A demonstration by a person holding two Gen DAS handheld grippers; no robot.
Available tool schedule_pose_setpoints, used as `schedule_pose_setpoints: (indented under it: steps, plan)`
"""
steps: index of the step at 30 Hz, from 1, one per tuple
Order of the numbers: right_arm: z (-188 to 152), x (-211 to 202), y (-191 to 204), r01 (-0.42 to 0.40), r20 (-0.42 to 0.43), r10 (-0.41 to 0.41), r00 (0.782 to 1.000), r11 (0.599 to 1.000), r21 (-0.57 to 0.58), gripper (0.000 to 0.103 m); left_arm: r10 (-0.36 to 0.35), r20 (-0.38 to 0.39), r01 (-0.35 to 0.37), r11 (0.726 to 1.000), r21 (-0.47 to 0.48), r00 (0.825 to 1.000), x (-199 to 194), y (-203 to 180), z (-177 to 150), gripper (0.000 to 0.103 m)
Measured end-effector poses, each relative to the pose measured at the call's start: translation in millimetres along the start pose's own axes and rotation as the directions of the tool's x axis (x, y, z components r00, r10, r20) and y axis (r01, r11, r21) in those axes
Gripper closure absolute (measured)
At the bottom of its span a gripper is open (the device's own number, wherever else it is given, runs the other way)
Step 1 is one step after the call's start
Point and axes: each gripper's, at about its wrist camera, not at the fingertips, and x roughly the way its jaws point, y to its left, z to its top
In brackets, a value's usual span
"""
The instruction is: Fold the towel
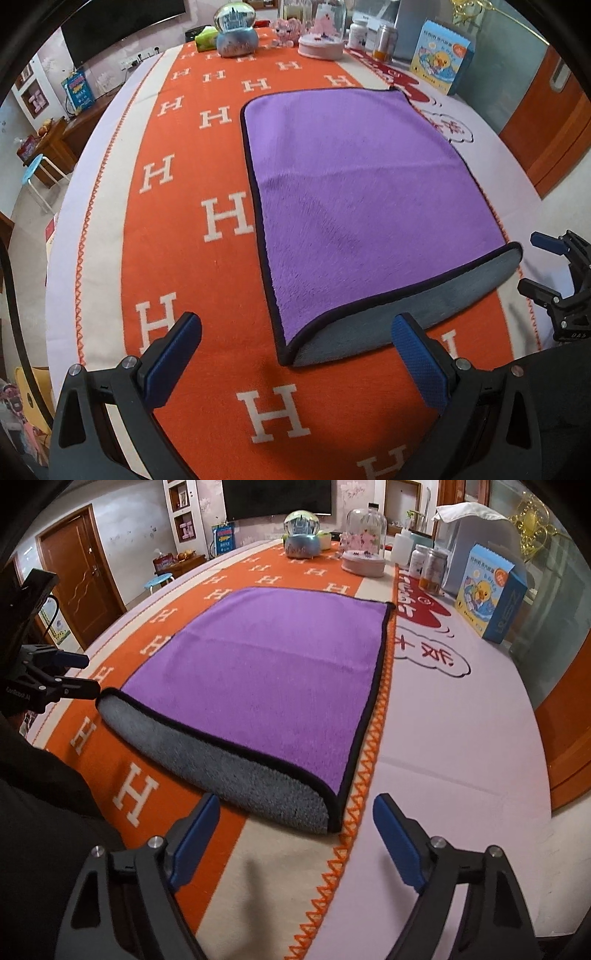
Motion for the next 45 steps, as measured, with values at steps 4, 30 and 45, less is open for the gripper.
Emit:
schedule_pose_setpoints:
  steps: [4, 30, 45]
  plan:
    - [-2.7, 7.1, 0.7, 0.003, -0.013, -0.003, 1.0, 1.0, -0.012, 0.023, -0.002, -0.025, 0.002, 1.0, -0.003, 1.0, 10.5, 2.4, -1.4, 0.004]
    - [-3.3, 14.8, 4.4, 0.003, -0.013, -0.003, 1.0, 0.999, -0.055, 0.054, -0.068, -0.08, 0.07, 0.997, 0.021, 0.994, 28.6, -5.5, -9.1, 0.044]
    - [-5.3, 10.8, -1.0, 0.016, -0.008, -0.016, 1.0, 0.998, -0.053, 0.078, -0.055, -0.083, 0.057, 0.998, 0.026, 0.995, 22.9, -11.6, -13.7, 0.085]
